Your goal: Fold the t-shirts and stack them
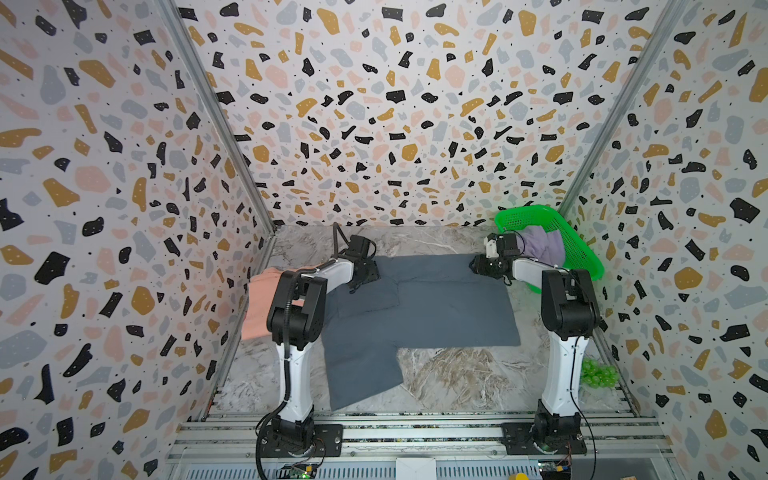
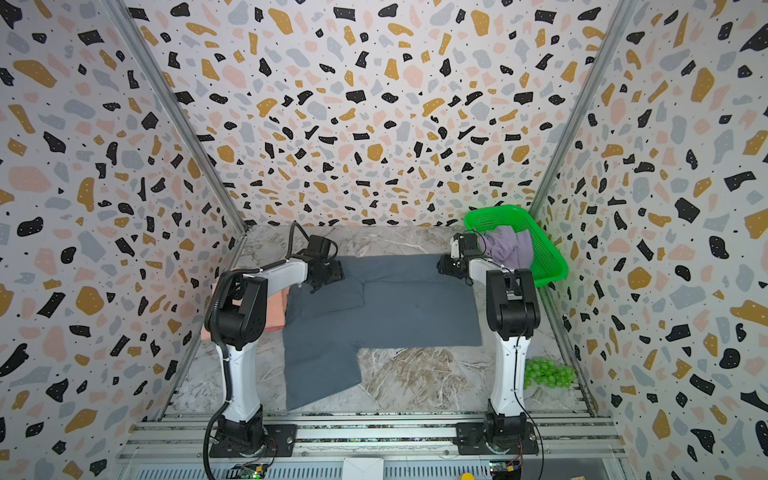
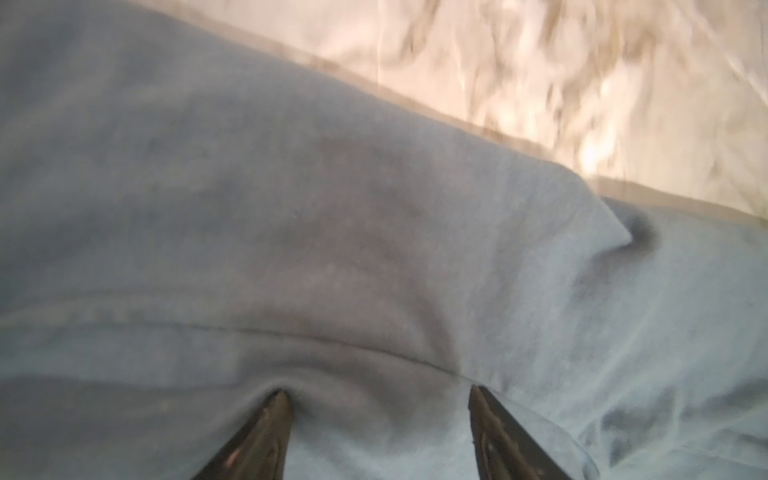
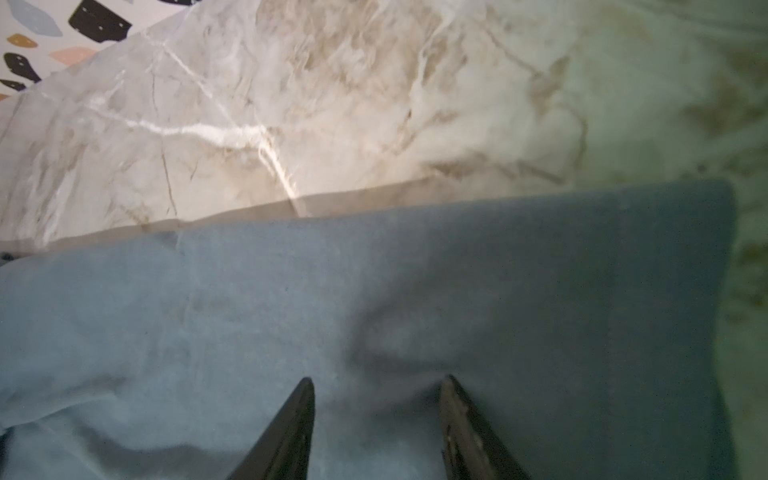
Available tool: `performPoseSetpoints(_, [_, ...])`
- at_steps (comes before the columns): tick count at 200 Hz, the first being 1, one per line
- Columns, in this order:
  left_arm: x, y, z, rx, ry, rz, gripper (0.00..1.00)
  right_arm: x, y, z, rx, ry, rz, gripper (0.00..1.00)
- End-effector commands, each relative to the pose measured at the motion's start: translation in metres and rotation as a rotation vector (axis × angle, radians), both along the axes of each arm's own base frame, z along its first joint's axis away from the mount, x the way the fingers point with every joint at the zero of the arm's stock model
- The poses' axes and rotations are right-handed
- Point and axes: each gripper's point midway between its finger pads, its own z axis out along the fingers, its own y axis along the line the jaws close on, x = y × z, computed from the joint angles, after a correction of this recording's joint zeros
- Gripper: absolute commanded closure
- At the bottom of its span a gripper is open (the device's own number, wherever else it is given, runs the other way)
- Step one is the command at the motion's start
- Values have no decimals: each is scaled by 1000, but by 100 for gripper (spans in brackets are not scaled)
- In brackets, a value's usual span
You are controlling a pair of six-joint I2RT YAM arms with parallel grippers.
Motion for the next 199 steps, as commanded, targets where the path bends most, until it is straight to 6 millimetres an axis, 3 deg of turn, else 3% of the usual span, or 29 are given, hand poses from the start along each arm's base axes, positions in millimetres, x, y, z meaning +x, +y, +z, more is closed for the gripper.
performPoseSetpoints(1, [29,4,-20,-14,24,-13,30,-1,-11,-46,-15,142,-45,50])
performPoseSetpoints(23, [71,3,-18,-38,-19,-1,30,37,-9,-48,28,110,-47,49])
performPoseSetpoints(41, [98,3,-11,-56,-49,11,30,65,-7,-38,53,76,-44,49])
performPoseSetpoints(60, [113,1,13,-106,-114,7,29,81,-2,-5,66,-14,-2,48])
performPoseSetpoints(79, [109,-1,52,-138,-185,-1,26,79,5,41,83,-123,56,44])
performPoseSetpoints(99, [84,-4,97,-198,-257,4,21,55,14,95,108,-220,96,38])
performPoseSetpoints(112, [58,-3,121,-221,-288,29,10,33,21,125,119,-251,94,35])
performPoseSetpoints(123, [31,-5,134,-254,-297,46,0,9,27,136,150,-218,76,34])
performPoseSetpoints(135, [-1,-15,151,-301,-324,44,0,-21,43,148,218,-187,94,34])
performPoseSetpoints(179, [-105,-52,178,-348,-342,29,0,-132,106,179,287,-171,190,29])
performPoseSetpoints(199, [-136,-44,202,-288,-405,62,0,-163,114,206,245,-268,207,17])
